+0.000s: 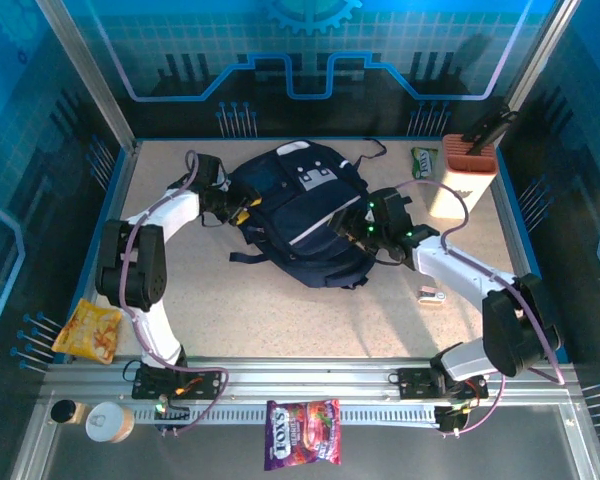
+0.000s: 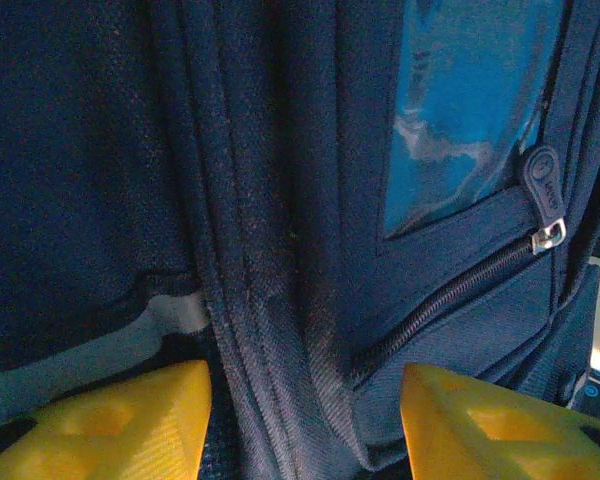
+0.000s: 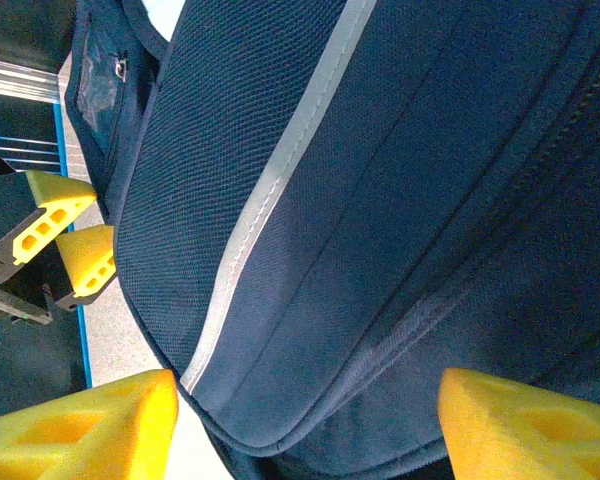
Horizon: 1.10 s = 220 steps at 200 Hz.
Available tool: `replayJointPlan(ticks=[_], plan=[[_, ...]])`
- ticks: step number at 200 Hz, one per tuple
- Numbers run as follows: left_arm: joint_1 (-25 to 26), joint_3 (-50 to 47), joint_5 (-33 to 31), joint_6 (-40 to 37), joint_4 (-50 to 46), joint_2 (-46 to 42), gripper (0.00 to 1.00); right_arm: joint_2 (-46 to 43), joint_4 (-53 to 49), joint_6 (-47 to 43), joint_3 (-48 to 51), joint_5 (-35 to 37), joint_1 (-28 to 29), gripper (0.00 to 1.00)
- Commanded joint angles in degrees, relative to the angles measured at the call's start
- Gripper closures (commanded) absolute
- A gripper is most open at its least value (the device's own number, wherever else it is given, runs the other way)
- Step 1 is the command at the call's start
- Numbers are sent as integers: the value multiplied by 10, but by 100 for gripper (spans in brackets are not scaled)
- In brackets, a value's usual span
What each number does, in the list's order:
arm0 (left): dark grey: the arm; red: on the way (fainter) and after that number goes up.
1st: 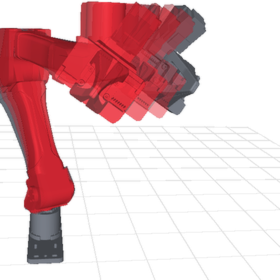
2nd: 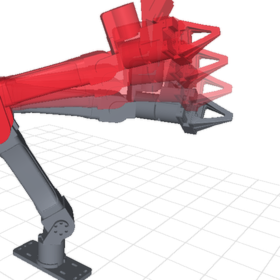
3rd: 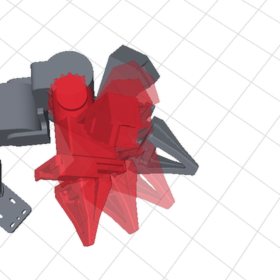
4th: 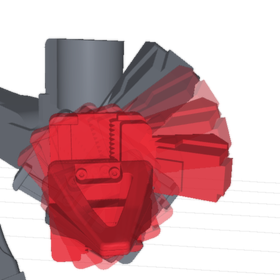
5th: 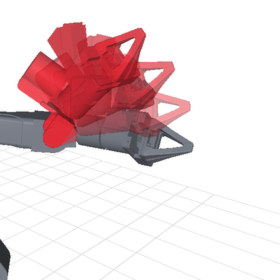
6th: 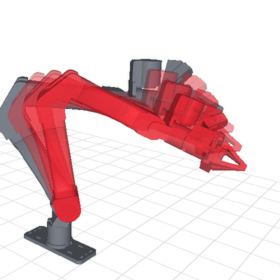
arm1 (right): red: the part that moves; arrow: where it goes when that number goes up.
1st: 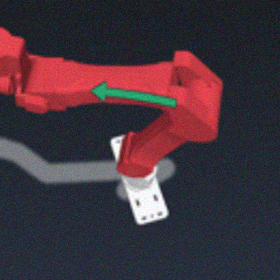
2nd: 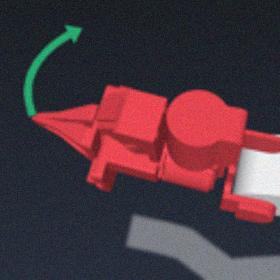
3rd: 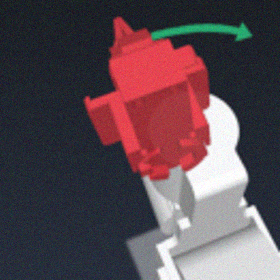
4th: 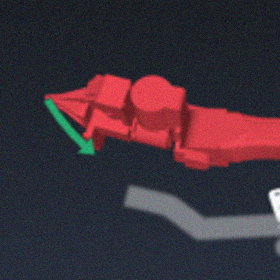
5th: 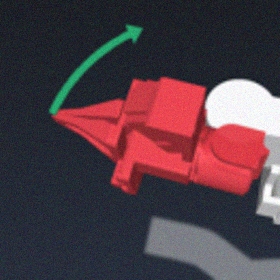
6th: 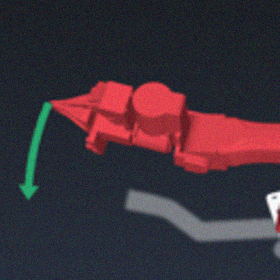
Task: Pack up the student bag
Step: Rotate the student bag at the top-center of the table.
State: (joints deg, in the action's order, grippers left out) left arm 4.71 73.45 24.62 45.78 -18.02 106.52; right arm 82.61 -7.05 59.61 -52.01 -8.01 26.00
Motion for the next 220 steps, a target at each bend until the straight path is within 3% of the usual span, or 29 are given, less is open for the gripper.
replayJointPlan(ticks=[1, 56, 92, 132, 178, 220], plan=[[-1, 20, 36, 20, 10, 24, 48, 18, 8, 1, -22, -7, 9, 31], [6, 50, 71, 2, -20, 48, 55, 68, -3, -19, -54, 4, 7, 32], [6, 52, 79, -5, -26, 43, 79, 99, -1, -48, -84, -12, -7, 36], [7, 28, 108, 0, -9, -3, 94, 111, -2, -86, -128, -26, -33, 38], [25, -47, 112, 44, 32, -100, 100, 174, -47, -154, -225, -54, -58, 38], [49, -115, 102, 105, 89, -135, 100, 187, -81, -207, -243, -6, -79, 32]])
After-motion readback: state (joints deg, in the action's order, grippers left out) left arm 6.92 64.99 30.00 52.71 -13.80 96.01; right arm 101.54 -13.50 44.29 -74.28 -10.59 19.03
